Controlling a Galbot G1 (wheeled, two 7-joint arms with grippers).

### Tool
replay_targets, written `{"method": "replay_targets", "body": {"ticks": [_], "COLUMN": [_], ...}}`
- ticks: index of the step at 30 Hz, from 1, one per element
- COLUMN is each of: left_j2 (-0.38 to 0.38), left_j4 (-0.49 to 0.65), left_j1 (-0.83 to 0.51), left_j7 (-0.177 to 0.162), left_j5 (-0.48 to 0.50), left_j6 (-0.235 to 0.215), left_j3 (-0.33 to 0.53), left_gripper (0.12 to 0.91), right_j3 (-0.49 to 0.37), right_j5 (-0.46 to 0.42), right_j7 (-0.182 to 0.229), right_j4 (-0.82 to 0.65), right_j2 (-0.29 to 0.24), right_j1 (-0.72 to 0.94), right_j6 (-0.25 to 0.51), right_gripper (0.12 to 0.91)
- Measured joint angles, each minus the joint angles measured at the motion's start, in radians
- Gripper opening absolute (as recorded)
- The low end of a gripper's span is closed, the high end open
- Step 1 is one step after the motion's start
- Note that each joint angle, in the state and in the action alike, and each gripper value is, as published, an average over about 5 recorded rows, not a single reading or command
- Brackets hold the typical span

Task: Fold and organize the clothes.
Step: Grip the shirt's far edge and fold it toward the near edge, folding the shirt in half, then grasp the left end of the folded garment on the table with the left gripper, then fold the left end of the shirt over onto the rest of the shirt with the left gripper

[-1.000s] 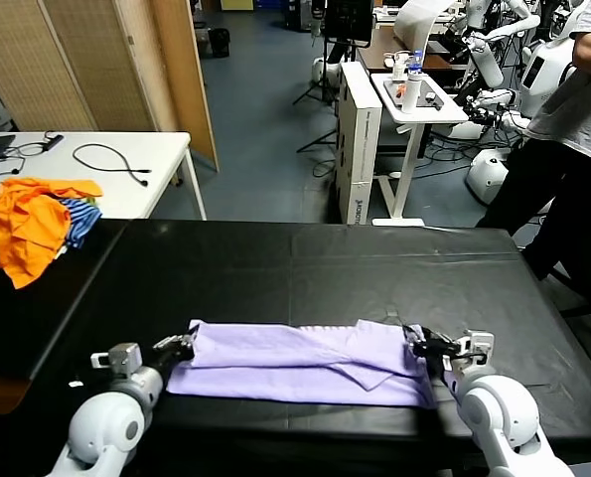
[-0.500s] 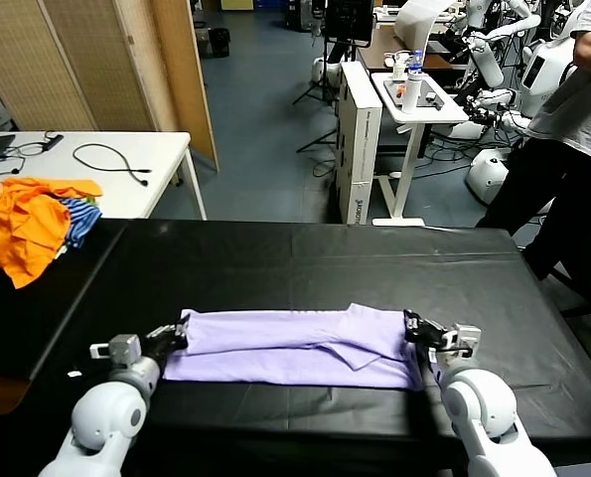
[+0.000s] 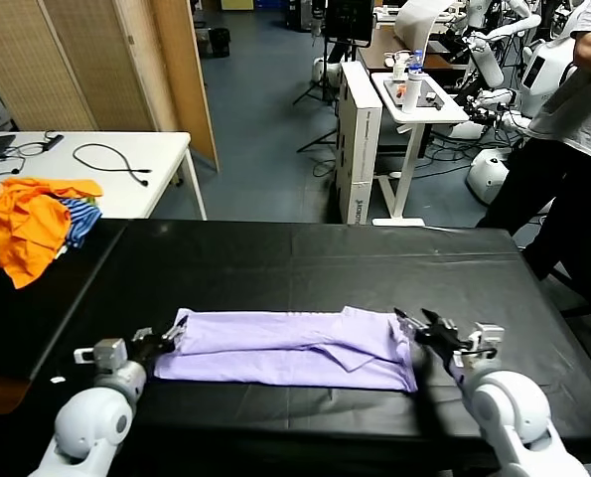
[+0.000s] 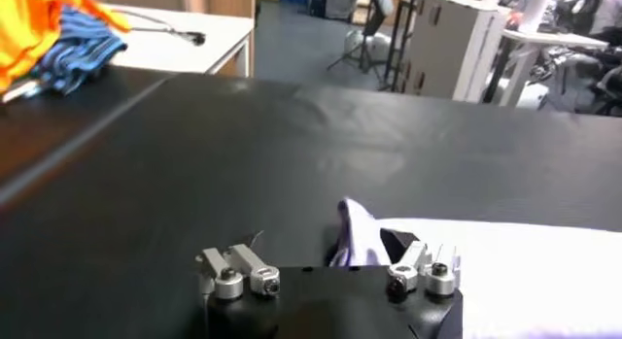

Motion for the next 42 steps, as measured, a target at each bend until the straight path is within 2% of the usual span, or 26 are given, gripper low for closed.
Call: {"method": "replay_targets", "body": {"ticks": [3,16,19,29,32,37,42], "left_j2": [-0.008,-0.078,-0.092,-0.105,-0.103,-0.078,-0.014], "left_j4": [-0.012,-0.054,-0.056,-0.055,-0.061,-0.074,-0.074], "left_j1": [0.028,0.108,0.12,0.133,0.136,0.136,0.144], "left_j7": [0.001,0.005,0.01,0.025,0.033,0.036,0.042], "left_j5": [0.003,-0.003,0.0,-0.019,-0.003,0.07,0.144], "left_j6": [-0.006,-0.012,-0.021,-0.028,-0.029,-0.043,-0.079], "left_j3": [-0.02,-0.038,-0.039,-0.042,-0.038,-0.043,-0.083], "left_gripper": [0.901,0.897,0.807,0.232,0.176,0.186,0.186], "right_j3": [0.001,-0.005,-0.005,-0.008,-0.012,-0.023,-0.031], "right_j5": [0.0,-0.008,-0.011,-0.022,-0.025,-0.033,-0.039], "right_j7": [0.0,0.003,0.003,0.003,0.003,0.002,0.001], "right_j4": [0.006,0.009,0.007,-0.002,-0.005,-0.001,0.004], "right_j2": [0.0,0.003,0.004,0.008,0.009,0.013,0.02], "right_j1": [-0.003,0.0,0.001,0.002,0.001,-0.002,-0.009], "right_j6": [-0.001,-0.002,-0.001,0.008,0.017,0.025,0.028], "right_gripper": [0.906,0.907,0.907,0.907,0.907,0.907,0.907]}}
